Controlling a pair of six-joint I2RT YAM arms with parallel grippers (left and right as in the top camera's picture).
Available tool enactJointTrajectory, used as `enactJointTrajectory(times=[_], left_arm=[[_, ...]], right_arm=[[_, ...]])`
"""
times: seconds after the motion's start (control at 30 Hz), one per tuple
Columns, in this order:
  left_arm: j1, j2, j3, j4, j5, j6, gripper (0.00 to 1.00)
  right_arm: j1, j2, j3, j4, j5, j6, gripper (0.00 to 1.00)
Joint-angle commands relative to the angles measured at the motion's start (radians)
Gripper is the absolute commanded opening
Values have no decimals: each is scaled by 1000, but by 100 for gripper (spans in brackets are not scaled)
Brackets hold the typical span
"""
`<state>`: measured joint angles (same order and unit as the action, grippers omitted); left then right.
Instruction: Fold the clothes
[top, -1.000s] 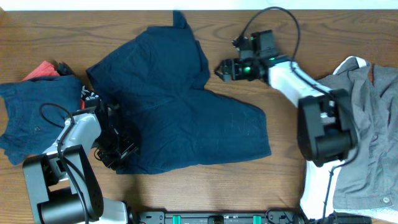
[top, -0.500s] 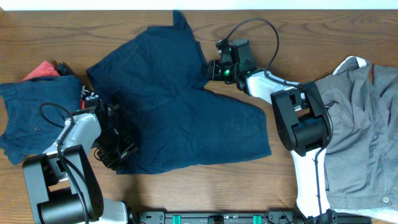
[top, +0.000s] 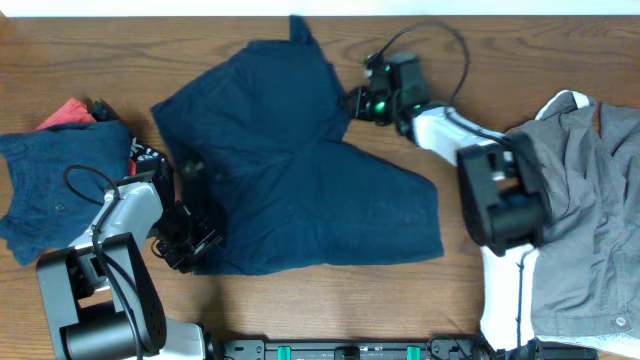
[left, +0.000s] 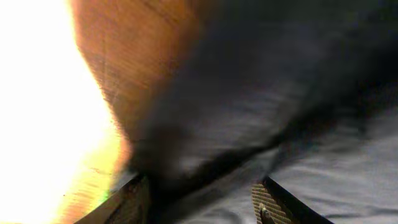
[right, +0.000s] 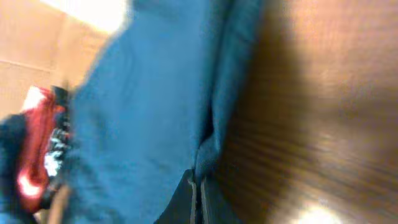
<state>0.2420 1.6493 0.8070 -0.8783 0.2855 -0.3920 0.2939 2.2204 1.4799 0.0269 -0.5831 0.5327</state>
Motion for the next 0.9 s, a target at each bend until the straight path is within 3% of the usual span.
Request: enactJointTrajectory(times=[0.0,0.17,0.23,0.33,0.4,0.63,0.77,0.87], left_arm=[[6,2,8,-1,-10,6,54],[6,2,8,5,-10,6,54],[6,2,8,5,-10,6,54],[6,2,8,5,-10,6,54],[6,2,8,5,-10,6,54],[6,2,8,6,-10,6,55],[6,2,8,14,-10,6,55],[6,2,8,23,-10,6,55]], right_arm=[[-19,-220,13,-88,26,-110,1],[17,-303,13,-450,381,-190,3],[21,-290,9,-558,539,-186,29],[11,-259,8,-638,690,-135,54],[-9,-240,8,-644,732,-117,64],[-142,-239,8,-705,719,44,68],[-211,-238,8,-755,650,30,67],[-238,-239,8,-803,523,-110,59]])
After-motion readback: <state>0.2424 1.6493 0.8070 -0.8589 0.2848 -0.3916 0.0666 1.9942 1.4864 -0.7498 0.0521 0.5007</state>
